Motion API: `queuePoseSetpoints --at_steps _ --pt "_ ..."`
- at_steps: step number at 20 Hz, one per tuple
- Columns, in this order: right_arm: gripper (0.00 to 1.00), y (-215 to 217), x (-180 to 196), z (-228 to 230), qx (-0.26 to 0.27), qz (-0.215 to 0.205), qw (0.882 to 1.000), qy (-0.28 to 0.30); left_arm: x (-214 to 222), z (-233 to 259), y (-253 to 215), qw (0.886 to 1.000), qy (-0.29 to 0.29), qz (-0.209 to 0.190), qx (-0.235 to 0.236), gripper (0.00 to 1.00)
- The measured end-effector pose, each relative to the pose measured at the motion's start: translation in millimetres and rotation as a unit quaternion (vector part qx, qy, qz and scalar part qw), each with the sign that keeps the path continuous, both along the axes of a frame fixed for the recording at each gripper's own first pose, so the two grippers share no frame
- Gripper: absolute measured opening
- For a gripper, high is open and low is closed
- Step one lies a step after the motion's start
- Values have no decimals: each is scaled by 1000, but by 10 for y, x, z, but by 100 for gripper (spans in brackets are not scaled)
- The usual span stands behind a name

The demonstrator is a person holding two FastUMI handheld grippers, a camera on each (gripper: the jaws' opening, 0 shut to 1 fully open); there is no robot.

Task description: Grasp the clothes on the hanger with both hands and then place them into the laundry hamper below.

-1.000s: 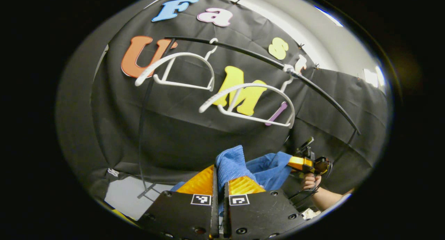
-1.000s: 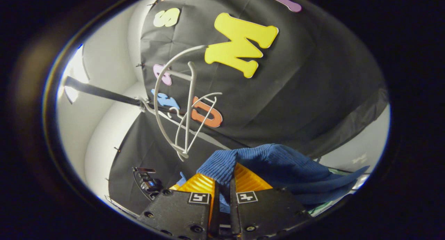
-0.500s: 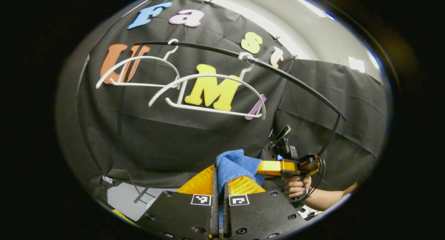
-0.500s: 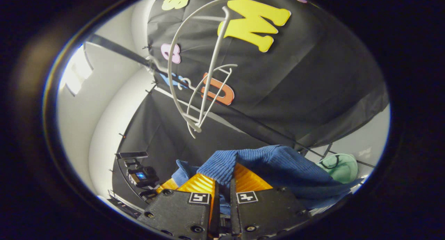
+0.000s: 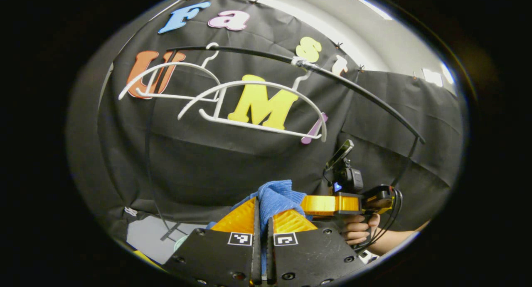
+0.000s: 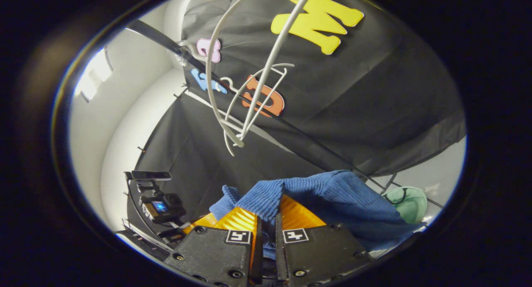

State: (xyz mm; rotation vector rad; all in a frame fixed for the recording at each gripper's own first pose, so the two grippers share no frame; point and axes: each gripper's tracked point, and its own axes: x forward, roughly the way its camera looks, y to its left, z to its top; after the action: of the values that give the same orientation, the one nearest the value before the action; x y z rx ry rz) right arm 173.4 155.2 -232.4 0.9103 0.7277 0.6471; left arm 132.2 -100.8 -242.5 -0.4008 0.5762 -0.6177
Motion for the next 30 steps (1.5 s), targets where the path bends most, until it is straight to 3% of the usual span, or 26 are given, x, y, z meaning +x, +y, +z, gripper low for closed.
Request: queuePoseSetpoints --at_steps 9,14,19,22,25,26,28,29,30 --pt "15 136 180 -1000 -34 -17 994 106 -98 -1034 132 994 90 26 57 5" --pt "15 153 216 -1603 -59 -20 984 166 -155 -1573 128 986 142 28 83 5" --pt "15 89 180 -2168 -116 -17 969 216 -238 -2028 -153 974 195 30 109 5" --pt "16 13 90 -2576 -175 -12 952 251 -337 -2239 -139 964 225 35 138 5" --pt "15 -157 -110 -2840 -240 9 926 290 -394 -2466 -197 946 268 33 181 5" --pt "22 -262 -160 -2891 -267 11 918 292 -452 -2533 -171 937 284 30 201 5" --pt "24 -455 -299 -3005 -325 19 898 294 -646 -2566 -71 918 321 11 233 11" --pt "25 -510 -428 -3037 -349 31 887 301 -699 -2580 -55 911 334 2 243 23" --pt "27 -529 -508 -3018 -362 40 880 303 -712 -2576 -28 906 341 2 252 25"
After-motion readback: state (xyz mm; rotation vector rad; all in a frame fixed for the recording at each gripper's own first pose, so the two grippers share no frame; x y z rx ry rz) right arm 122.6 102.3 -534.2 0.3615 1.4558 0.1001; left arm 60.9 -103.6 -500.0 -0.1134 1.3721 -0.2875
